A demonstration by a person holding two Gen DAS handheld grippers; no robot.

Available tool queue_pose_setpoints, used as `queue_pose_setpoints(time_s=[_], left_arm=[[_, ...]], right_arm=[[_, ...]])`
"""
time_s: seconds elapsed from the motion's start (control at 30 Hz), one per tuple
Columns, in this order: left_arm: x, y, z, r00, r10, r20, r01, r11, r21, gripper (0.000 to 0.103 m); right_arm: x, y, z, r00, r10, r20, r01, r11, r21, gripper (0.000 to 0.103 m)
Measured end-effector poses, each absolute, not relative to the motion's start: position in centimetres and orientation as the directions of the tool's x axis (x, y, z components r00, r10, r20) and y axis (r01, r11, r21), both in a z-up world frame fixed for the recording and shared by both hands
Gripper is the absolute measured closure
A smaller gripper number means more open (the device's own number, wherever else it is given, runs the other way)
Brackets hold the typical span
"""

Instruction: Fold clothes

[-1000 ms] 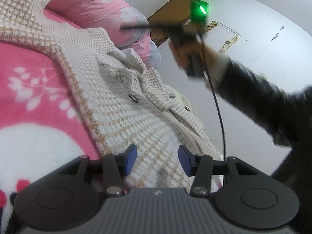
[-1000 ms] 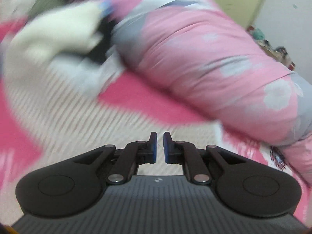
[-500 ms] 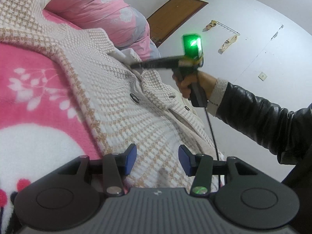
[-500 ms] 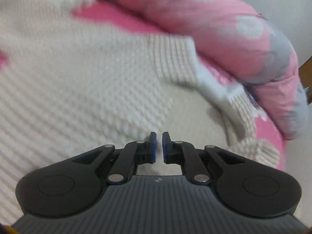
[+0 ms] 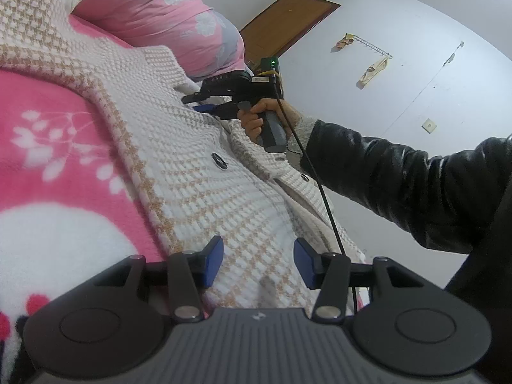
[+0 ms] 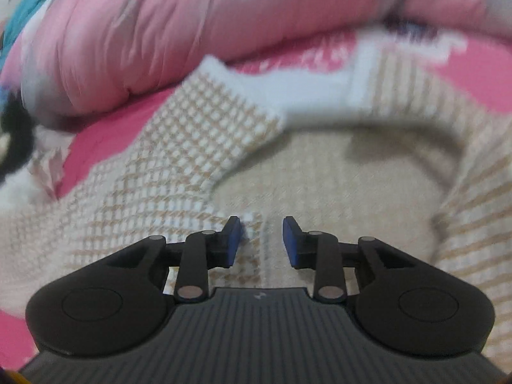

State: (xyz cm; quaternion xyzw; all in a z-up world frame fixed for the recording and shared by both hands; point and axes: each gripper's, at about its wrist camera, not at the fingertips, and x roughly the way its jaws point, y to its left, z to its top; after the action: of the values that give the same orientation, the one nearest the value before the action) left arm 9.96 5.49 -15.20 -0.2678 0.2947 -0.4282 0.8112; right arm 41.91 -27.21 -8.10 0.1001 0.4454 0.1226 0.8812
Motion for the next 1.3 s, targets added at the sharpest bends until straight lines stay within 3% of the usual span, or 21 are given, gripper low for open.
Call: queue_pose_setpoints(time_s=[0.07, 0.1, 0.13, 0.2, 0.4, 0.53, 0.57, 0.6, 0.63, 0.83, 1.1, 1.2, 1.3], left_arm=[[9.9, 5.5, -15.2, 0.46, -0.853, -0.249, 0.537, 0.49, -0.687, 0.053], [9.9, 5.5, -15.2, 0.46, -0.853, -0.248, 0.538, 0.49, -0.686, 0.053], [9.9, 5.5, -15.2, 0.46, -0.853, -0.248, 0.538, 0.49, -0.686, 0.053], [9.9, 5.4, -15.2, 0.46, -0.852, -0.248, 0.538, 0.49, -0.686, 0.053], [9.8, 5.3, -15.2, 0.461, -0.852, -0.25, 0.539, 0.492, -0.684, 0.053], [9.8, 5.3, -15.1, 0.46, -0.852, -0.251, 0.539, 0.493, -0.683, 0.053], [9.8, 5.3, -15.1, 0.46, -0.851, -0.252, 0.539, 0.494, -0.682, 0.053], [9.8, 5.2, -15.1, 0.461, -0.851, -0.252, 0.54, 0.494, -0.681, 0.053], [9.8, 5.2, -15.1, 0.461, -0.851, -0.253, 0.54, 0.495, -0.681, 0.053], [9.8, 5.2, -15.2, 0.46, -0.851, -0.252, 0.54, 0.494, -0.681, 0.053], [9.8, 5.3, -15.2, 0.462, -0.851, -0.25, 0.544, 0.495, -0.678, 0.053], [9.8, 5.3, -15.2, 0.463, -0.851, -0.247, 0.545, 0.493, -0.678, 0.052], [9.8, 5.3, -15.1, 0.464, -0.851, -0.246, 0.546, 0.494, -0.677, 0.052]], right_arm=[[41.5, -26.6, -8.4, 0.562, 0.332, -0.758, -0.155, 0.942, 0.297, 0.078], [41.5, -26.2, -8.4, 0.559, 0.337, -0.757, -0.175, 0.941, 0.29, 0.091], [41.4, -25.9, -8.3, 0.559, 0.337, -0.757, -0.19, 0.941, 0.279, 0.098], [41.0, -25.4, -7.5, 0.593, 0.311, -0.742, -0.209, 0.95, 0.231, 0.099], [40.9, -23.0, -7.2, 0.712, 0.198, -0.674, -0.297, 0.954, -0.033, 0.1], [40.1, -23.5, -6.5, 0.729, 0.183, -0.66, -0.277, 0.96, -0.04, 0.098], [39.9, -23.7, -6.4, 0.733, 0.179, -0.656, -0.272, 0.962, -0.042, 0.087], [39.7, -23.8, -6.2, 0.737, 0.174, -0.653, -0.266, 0.963, -0.043, 0.069], [39.5, -24.0, -6.0, 0.741, 0.17, -0.649, -0.261, 0.964, -0.045, 0.065], [38.4, -24.8, -5.0, 0.765, 0.146, -0.627, -0.23, 0.972, -0.054, 0.084], [36.3, -25.7, -7.7, 0.661, 0.112, -0.742, -0.235, 0.97, -0.063, 0.089], [34.0, -26.8, -5.2, 0.694, 0.12, -0.71, -0.237, 0.969, -0.068, 0.091], [30.3, -26.3, -3.4, 0.677, 0.228, -0.7, -0.347, 0.937, -0.029, 0.091]])
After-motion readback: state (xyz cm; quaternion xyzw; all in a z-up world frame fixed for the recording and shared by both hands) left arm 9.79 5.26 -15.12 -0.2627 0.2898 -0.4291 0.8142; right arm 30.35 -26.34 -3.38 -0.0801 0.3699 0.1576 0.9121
